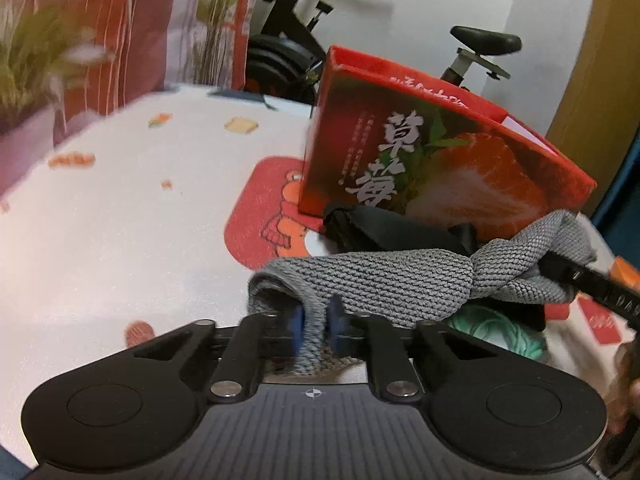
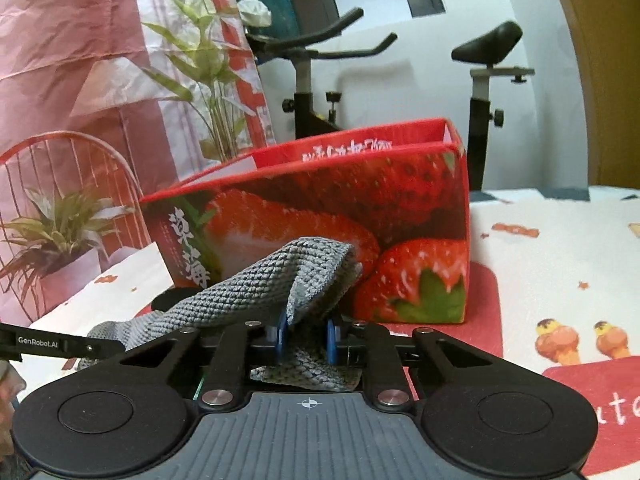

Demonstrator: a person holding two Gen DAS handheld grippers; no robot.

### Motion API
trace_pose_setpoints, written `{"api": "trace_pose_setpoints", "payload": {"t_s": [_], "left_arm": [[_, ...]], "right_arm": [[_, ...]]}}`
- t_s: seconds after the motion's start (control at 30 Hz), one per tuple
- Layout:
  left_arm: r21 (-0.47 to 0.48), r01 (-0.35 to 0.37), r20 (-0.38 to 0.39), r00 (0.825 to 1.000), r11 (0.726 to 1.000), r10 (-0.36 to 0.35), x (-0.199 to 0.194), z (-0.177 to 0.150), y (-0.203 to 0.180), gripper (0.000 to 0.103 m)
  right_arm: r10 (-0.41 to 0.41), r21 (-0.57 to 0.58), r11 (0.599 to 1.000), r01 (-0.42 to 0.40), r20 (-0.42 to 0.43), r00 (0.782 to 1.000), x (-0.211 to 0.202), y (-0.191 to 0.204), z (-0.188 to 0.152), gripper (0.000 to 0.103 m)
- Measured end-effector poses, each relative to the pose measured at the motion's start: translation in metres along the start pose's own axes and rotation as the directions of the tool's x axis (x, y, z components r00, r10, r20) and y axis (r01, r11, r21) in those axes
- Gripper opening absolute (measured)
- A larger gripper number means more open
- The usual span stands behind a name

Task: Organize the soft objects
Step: 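Close both grippers on the grey knit cloth and lift it, then carry the grey cloth with both grippers over the red box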

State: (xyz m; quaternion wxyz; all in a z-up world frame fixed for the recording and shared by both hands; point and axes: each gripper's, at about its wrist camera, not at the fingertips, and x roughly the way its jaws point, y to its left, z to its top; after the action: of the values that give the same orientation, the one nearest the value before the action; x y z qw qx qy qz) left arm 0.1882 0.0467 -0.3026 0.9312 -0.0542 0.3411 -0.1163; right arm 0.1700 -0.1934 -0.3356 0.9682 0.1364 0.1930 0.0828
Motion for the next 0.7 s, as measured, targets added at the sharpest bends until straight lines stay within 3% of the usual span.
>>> {"api": "trace_pose_setpoints", "payload": {"t_s": [0.07,0.47,0.57,0.7], "left_arm": [[0.034,-0.013,0.021,1.0,0.999,0.013,-0.007,0.0,-0.005,0.009],[0.038,0.03,0.165,0.986,0.999,-0.036,-0.05,0.009,-0.009,0.007],[0.088,0.009,0.224,0.974,0.996,-0.028,-0.063,0.018,-0.015,0.007],[0.111,0.033,0.315,0.947,0.993,-0.066,-0.083,0.044,-0.02,0.007]], "right_arm": [[-0.011,-0.006,1.0,0.011,0.002,1.0,-0.006,0.004,0.001,0.017],[-0.009,-0.04,0.999,0.011,0.036,0.999,-0.045,0.029,0.024,0.016],[-0.012,-0.047,0.999,0.014,0.049,0.999,-0.052,0.031,0.037,0.016],[-0.006,-0.052,0.999,0.01,0.07,0.998,-0.06,0.031,0.063,0.017]]}}
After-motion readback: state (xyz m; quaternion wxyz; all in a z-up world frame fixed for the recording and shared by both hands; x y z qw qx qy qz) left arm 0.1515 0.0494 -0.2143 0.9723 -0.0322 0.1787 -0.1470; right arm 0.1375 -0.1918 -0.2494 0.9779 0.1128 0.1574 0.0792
